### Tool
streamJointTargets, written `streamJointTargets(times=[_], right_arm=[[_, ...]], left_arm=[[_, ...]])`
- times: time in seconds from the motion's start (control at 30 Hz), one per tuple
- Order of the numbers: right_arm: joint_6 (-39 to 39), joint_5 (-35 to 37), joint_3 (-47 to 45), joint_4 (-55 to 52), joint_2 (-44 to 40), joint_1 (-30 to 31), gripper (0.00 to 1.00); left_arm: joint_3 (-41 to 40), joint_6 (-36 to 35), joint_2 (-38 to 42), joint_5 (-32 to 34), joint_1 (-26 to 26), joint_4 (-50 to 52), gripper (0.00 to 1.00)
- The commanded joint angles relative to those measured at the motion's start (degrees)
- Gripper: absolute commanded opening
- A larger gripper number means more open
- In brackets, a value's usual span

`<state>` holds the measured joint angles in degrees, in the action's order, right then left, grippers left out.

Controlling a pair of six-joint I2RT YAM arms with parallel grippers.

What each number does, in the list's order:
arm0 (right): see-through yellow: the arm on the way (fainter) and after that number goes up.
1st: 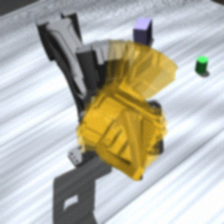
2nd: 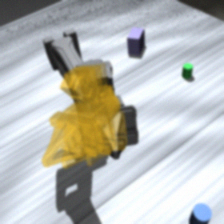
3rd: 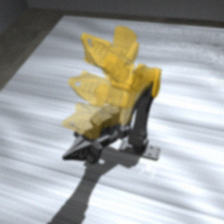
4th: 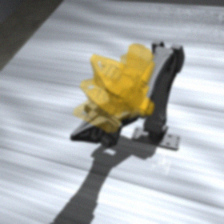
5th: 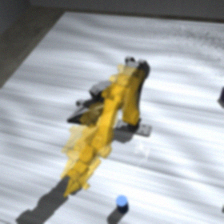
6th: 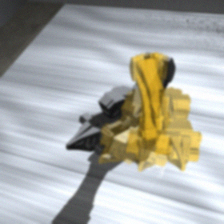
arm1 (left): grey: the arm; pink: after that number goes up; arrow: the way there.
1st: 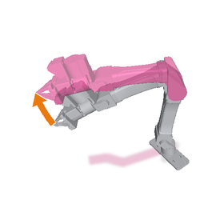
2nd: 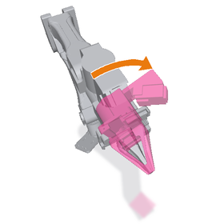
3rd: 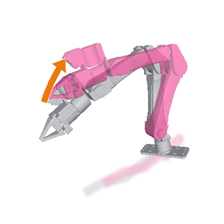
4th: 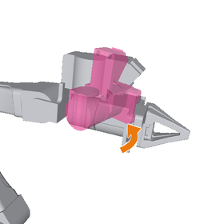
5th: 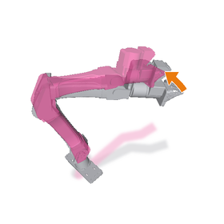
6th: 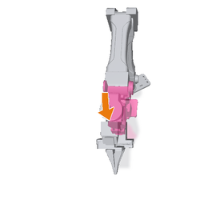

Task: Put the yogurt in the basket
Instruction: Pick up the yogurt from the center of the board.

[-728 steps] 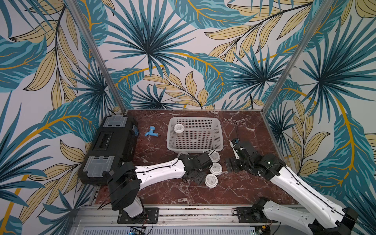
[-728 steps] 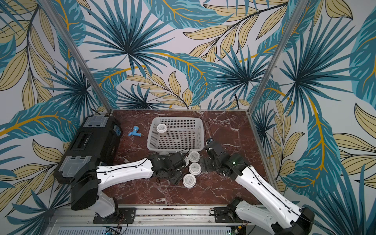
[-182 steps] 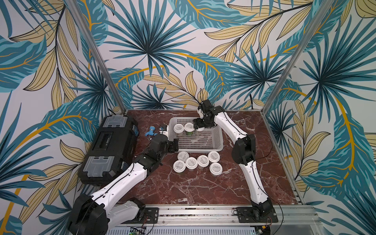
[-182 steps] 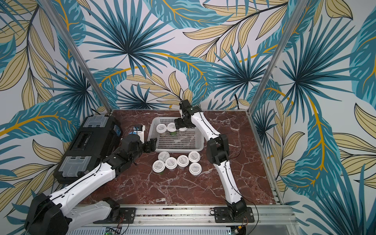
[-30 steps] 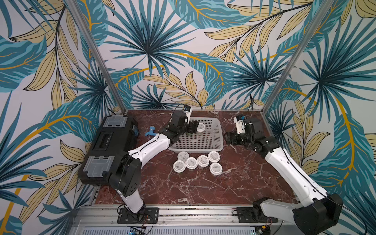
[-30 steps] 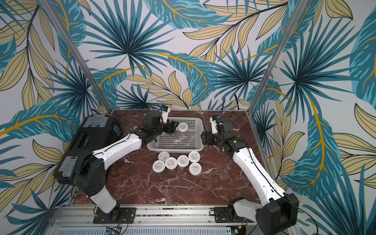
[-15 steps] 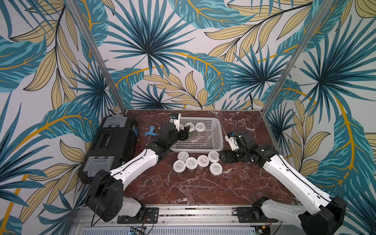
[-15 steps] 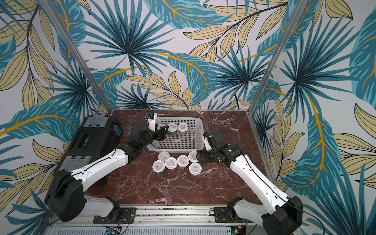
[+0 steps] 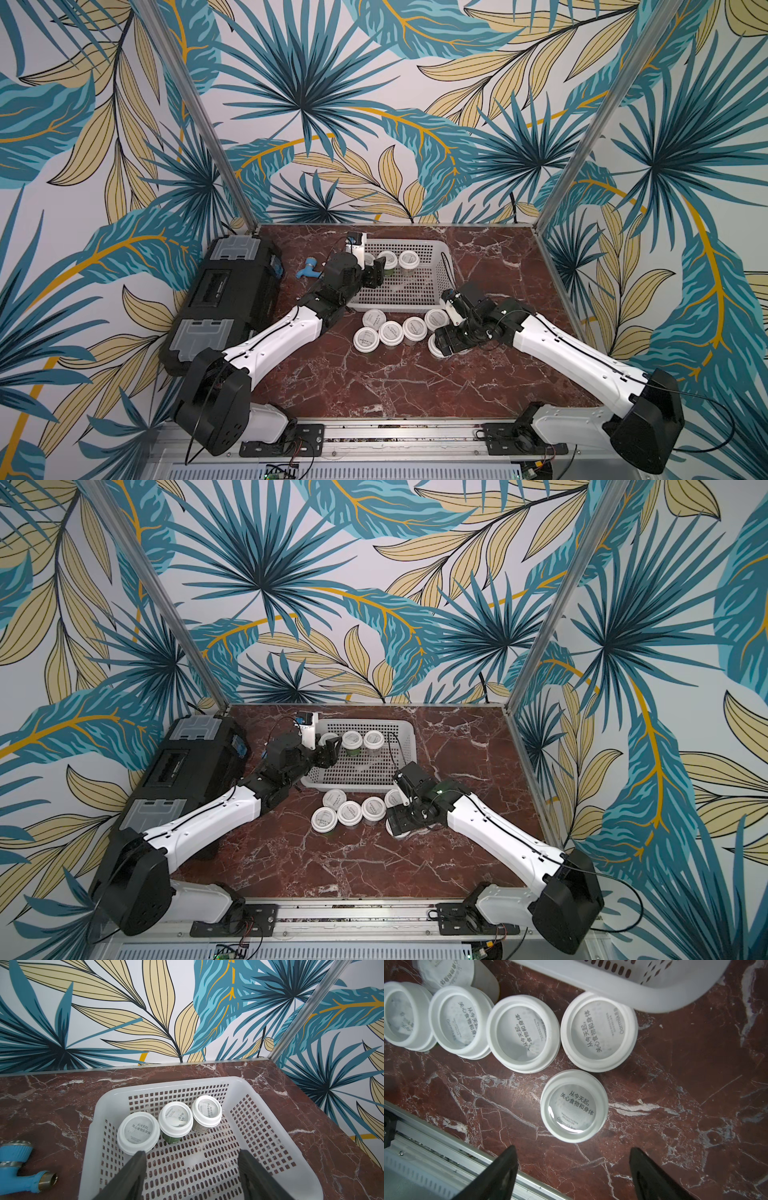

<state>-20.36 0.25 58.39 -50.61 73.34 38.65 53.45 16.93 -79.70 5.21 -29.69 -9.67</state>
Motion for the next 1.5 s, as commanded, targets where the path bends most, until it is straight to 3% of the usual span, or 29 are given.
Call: streamJointTargets(times=[0.0, 0.7, 1.47], right_arm=[[-0.9, 1.9, -0.8, -1.2, 1.7, 0.9, 0.89], [0.2, 2.5, 0.1, 1.5, 8.6, 1.7, 0.92], [1.0, 2.8, 2.1, 1.9, 12.0, 2.0, 0.79]], left_arm=[[-1.7, -0.5, 1.0, 0.5, 0.3, -1.6, 0.73], [-1.3, -0.4, 0.7, 0.5, 0.4, -1.4, 0.73], [-1.2, -0.5, 0.4, 0.2, 0.4, -1.3, 0.73]])
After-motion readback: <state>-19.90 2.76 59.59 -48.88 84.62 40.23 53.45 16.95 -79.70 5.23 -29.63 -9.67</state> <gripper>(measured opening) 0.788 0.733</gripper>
